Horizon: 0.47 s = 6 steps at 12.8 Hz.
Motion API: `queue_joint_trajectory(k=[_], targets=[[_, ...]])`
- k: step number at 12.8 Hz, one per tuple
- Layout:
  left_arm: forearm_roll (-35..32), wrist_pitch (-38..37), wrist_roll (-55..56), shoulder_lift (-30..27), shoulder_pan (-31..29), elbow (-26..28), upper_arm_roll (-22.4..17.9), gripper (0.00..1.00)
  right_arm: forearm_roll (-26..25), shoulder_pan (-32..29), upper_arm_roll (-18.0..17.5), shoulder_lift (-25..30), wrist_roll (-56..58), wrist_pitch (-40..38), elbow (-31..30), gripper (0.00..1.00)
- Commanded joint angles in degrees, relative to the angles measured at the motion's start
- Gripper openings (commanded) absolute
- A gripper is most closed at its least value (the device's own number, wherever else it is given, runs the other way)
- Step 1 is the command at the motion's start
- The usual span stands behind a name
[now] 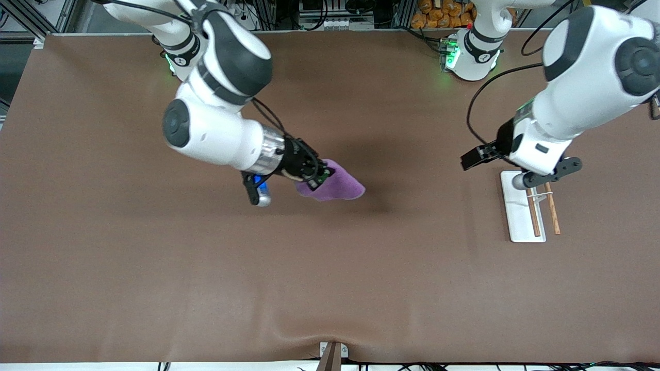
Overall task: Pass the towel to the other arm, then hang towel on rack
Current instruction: 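Carry the towel toward the middle while the left gripper reaches toward it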
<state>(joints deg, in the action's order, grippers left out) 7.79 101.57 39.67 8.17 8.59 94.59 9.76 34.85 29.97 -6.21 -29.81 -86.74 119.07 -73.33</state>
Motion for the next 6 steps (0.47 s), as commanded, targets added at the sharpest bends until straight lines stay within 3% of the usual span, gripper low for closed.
queue_joint_trajectory(k=[1,6], targets=[[0.6,4.1,8.6,2.8,2.0,-0.9,-0.1,1.00,1.0,3.2,0.7,-2.8,-6.7,8.2,3.4,0.00],[1.0,12.4,23.0,6.3,4.2,-1.0,0.2,1.00,1.1,7.7,0.7,-6.1,-13.4,21.3,5.2,0.00]])
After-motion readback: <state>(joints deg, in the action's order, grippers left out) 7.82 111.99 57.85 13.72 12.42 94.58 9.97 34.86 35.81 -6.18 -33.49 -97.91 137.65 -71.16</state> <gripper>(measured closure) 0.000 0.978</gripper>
